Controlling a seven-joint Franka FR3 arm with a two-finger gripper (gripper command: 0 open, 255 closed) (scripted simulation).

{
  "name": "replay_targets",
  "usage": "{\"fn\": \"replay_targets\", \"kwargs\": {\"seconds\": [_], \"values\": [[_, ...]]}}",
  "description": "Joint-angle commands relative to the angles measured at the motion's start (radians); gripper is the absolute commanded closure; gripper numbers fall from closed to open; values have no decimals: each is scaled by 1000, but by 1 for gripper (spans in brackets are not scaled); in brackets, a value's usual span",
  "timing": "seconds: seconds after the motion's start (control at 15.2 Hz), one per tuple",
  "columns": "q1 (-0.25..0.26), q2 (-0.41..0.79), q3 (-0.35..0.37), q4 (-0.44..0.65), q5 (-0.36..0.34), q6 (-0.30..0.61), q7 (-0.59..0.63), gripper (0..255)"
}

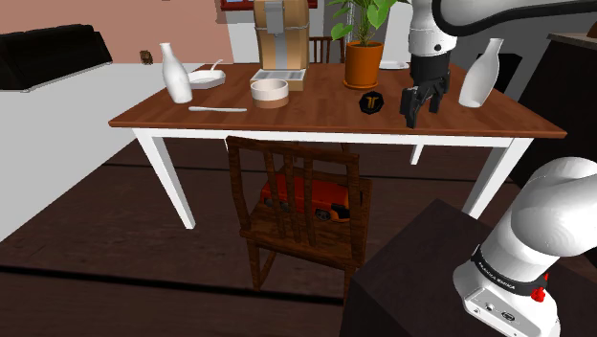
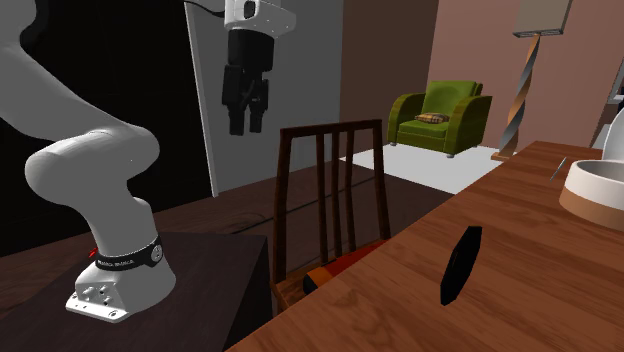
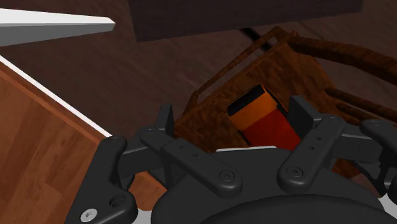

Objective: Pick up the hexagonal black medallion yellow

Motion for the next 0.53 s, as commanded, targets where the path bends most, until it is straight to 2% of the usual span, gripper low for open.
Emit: {"fn": "replay_targets", "kwargs": {"seconds": [0.0, 0.46], "values": [[0, 0, 0, 0, 0, 0, 0, 0], [7, 132, -185, 44, -79, 175, -310, 0]]}}
